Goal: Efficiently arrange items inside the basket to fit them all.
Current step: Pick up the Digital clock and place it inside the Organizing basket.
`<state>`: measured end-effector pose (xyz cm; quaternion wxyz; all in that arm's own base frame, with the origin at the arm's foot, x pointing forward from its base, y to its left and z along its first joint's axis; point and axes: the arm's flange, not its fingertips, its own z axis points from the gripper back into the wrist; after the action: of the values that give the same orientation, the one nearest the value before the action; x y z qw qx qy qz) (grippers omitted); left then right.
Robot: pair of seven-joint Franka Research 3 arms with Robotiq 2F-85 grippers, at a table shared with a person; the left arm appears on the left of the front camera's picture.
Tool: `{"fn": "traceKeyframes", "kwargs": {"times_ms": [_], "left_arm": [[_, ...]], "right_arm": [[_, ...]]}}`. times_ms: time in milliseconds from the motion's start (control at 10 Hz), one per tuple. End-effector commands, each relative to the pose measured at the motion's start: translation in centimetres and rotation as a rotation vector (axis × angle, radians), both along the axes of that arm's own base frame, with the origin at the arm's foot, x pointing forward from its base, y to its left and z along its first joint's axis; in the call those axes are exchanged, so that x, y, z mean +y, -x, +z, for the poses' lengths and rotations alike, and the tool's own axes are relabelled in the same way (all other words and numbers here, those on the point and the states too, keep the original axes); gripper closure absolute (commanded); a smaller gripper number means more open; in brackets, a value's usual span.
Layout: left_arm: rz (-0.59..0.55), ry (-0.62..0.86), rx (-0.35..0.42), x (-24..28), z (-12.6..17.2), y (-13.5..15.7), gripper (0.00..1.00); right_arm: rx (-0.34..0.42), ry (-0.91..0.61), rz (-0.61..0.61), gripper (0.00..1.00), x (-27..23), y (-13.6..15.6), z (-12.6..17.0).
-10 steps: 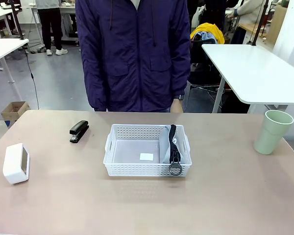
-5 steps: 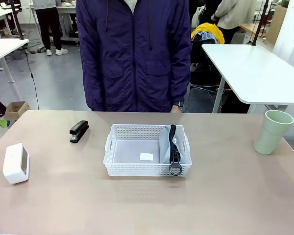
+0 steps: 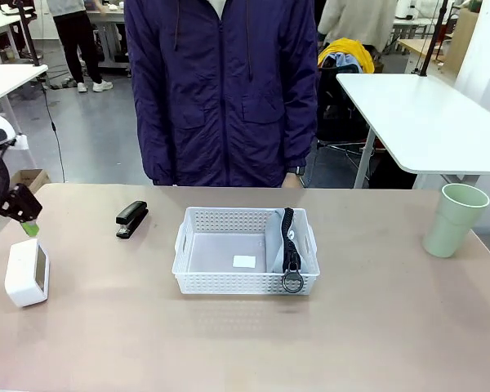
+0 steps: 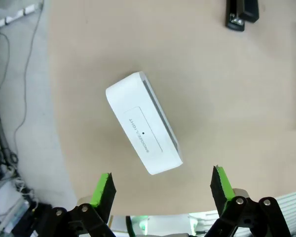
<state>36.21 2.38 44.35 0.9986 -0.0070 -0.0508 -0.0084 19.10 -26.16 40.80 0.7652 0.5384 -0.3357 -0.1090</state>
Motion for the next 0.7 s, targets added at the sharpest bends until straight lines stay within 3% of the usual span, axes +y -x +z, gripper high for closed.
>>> {"fn": "traceKeyframes", "kwargs": {"times_ms": [0,300,600], "left_arm": [[-0.011,-0.056,0.009,0.3,-1.5,1.8,0.00],[0.064,-0.015,0.012,0.5,-2.4,2.2,0.00],[0.129,0.021,0.072,1.1,-6.1,2.0,0.00]], "right_arm": [[-0.033,0.006,-0.002,0.00,-0.1,-0.2,0.2],[-0.033,0.006,-0.002,0.00,-0.1,-0.2,0.2],[-0.033,0.006,-0.002,0.00,-0.1,-0.2,0.2]]}}
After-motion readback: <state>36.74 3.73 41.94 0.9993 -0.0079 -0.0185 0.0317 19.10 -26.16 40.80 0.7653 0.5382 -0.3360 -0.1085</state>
